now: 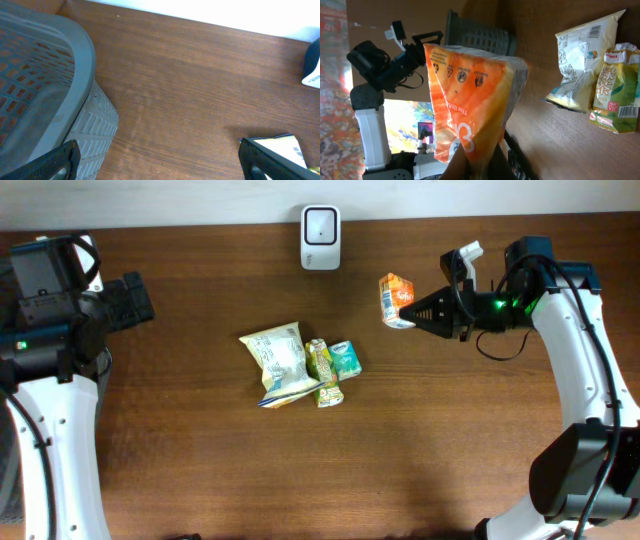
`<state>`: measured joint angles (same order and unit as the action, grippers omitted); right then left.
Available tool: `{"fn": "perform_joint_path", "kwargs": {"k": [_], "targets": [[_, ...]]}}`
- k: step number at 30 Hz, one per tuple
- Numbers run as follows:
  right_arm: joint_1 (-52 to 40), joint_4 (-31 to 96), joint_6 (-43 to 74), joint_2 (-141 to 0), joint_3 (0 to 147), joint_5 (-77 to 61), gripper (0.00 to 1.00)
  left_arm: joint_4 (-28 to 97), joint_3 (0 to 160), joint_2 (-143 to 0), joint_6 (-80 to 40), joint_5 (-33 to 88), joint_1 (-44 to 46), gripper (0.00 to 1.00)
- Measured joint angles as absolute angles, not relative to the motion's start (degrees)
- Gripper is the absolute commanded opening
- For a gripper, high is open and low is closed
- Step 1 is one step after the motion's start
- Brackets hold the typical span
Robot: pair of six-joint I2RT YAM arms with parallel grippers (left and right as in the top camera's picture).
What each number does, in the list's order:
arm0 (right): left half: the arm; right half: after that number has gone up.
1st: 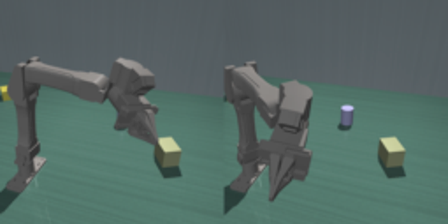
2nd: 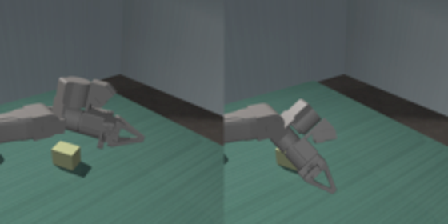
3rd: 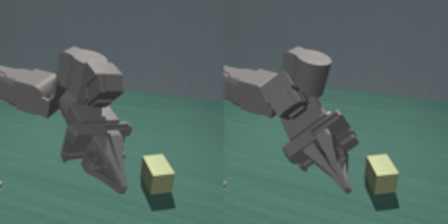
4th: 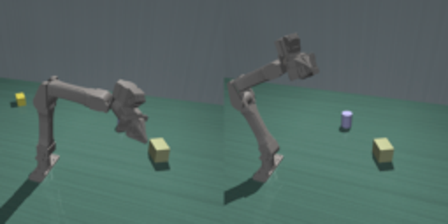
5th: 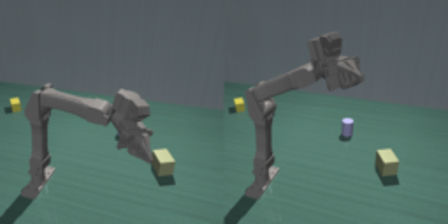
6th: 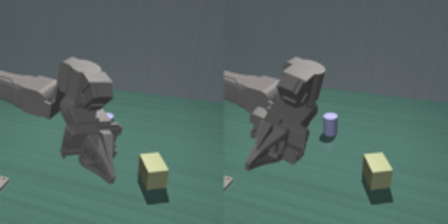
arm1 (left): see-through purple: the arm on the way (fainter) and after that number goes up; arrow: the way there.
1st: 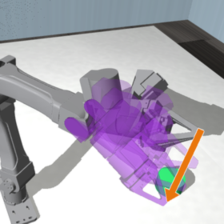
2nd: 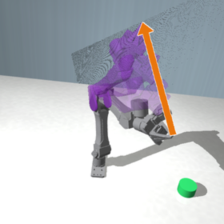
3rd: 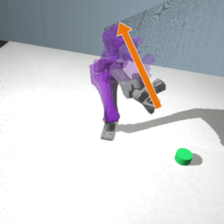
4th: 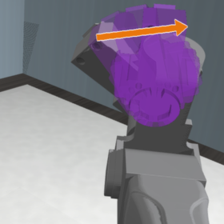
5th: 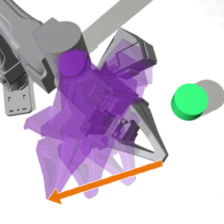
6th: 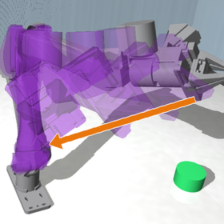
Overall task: Scan the item barcode
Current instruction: 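Lift the orange tissue pack and hold it over the scanner window, then move the orange pack to the right side and release it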
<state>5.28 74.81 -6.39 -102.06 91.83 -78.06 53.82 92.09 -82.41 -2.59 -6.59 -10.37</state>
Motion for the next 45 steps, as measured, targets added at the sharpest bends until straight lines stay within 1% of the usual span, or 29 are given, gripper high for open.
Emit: {"fn": "perform_joint_path", "kwargs": {"k": [2,5,7,8,10,11,12,13,14,15,17,18,19,24,27,32,35,45], "targets": [[5.28,74.81,-6.42,-102.06,91.85,-78.08,0.04,53.8,92.09,-82.39,-2.59,-6.59,-10.37,0.99],[4.27,77.54,-4.86,-102.04,98.26,-73.3,0.04,53.8,92.09,-82.41,-2.59,-6.59,-10.37,0.99],[-1.58,76.84,1.13,-101.84,110.91,-58.46,0.04,53.8,92.09,-82.39,-2.59,-6.59,-10.37,0.99],[-5.78,75.13,4.32,-101.78,116.01,-48.21,0.04,53.87,92.09,-82.39,-2.59,-6.61,-10.39,0.99],[-16.62,65.1,7.38,-101.69,119.74,-21.02,0.04,53.84,92.12,-82.39,-2.59,-6.59,-10.39,0.99],[-20.38,61.25,6.9,-102.1,119.92,-13.8,0.04,53.95,92.09,-82.39,-2.59,-6.59,-10.37,0.99],[-22.96,56.42,4.43,-103.11,119.9,-7.38,0.04,53.8,92.09,-82.39,-2.59,-6.59,-10.39,0.99],[-26.76,48.99,-0.82,-106.74,120.16,3.73,0.04,53.84,92.12,-82.39,-2.59,-6.59,-10.39,0.99],[-28.25,46.39,-4.01,-109.69,120.16,8.82,0.04,53.78,92.12,-82.39,-2.59,-6.59,-10.39,0.99],[-28.88,39.72,-9.02,-112.84,120.07,14.26,0.04,53.78,92.12,-82.39,-2.59,-6.61,-10.39,0.99],[-29.04,33.04,-16.99,-119.9,119.85,21.89,0.04,53.82,92.16,-82.39,-2.59,-6.59,-10.37,0.99],[-29.02,25.32,-20.93,-123.48,119.96,24.69,0.04,53.8,92.16,-82.39,-2.59,-6.61,-10.37,0.99],[-28.93,20.82,-25.54,-127.57,120.11,27.14,0.04,53.8,92.16,-82.39,-2.59,-6.59,-10.37,0.99],[-28.91,-0.95,-43.97,-140.77,119.74,30.63,0.04,53.71,92.16,-82.39,-2.59,-6.59,-10.39,0.99],[-28.36,-4.62,-48.25,-143.17,119.74,30.83,0.04,53.8,92.16,-82.39,-2.59,-6.59,-10.37,0.99],[-23.83,-4.36,-49.6,-144.62,119.74,29.69,0.04,53.8,92.16,-82.39,-2.59,-6.59,-10.39,0.99],[-23.9,-2.55,-49.74,-144.66,119.77,26.89,0.04,53.8,92.16,-82.39,-2.59,-6.59,-10.37,0.99],[-24.05,-2.17,-49.71,-144.73,119.77,24.38,0.04,53.82,92.16,-82.39,-2.59,-6.59,-10.37,0.99]]}}
